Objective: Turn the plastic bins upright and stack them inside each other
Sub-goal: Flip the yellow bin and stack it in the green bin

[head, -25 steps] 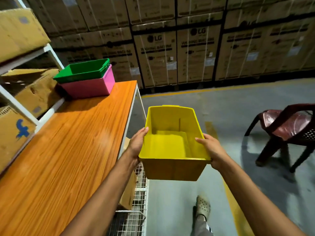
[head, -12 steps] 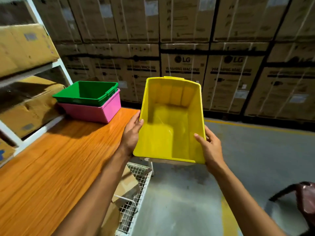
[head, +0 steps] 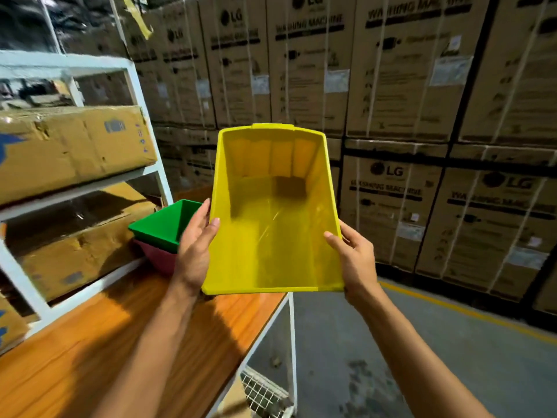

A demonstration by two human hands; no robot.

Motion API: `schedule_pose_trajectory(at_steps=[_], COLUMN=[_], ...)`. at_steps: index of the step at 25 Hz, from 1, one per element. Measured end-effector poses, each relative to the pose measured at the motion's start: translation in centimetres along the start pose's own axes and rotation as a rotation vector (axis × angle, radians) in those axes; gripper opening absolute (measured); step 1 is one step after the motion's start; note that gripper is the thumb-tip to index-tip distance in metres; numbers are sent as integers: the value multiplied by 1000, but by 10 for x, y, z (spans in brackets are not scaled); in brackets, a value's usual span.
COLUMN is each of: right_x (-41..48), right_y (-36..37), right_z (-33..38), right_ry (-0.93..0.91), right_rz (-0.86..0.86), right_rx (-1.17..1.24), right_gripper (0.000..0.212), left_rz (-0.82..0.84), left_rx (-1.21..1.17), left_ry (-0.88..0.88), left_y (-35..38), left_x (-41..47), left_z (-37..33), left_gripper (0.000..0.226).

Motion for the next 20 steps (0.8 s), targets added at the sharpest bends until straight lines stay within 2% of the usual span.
schedule_pose_trajectory(at_steps=[3, 6, 7, 10, 15, 20], right_x=[80, 144, 164, 208, 261, 318], right_y=[43, 89, 103, 145, 198, 238], right_z=[-9, -21, -28, -46, -78, -122], right_ry=[-2, -7, -4, 23, 79, 192], right_rz=[101, 206, 232, 317, 497, 724], right_rx=[28, 64, 72, 90, 68, -103], right_gripper=[32, 32, 33, 30, 27, 17], left_rz=[-52, -165, -192, -310, -501, -692], left_rx=[34, 69, 79, 130, 218, 231], left_ry=[78, 124, 129, 154, 127, -9], left_y=[-21, -48, -56, -79, -109, -104], left_x=[62, 106, 118, 146, 163, 178], left_z=[-6, -18, -21, -17, 0, 34], left_gripper=[51, 75, 77, 49, 59, 35])
Point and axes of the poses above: each hand's wrist, its own x-axis towards the middle knuckle, its own y-axis out of the palm, z = x × y, the point moved 3 cm from there along x, towards the middle knuckle, and after that the axes turned 7 degrees about x, right-handed, at the moved point
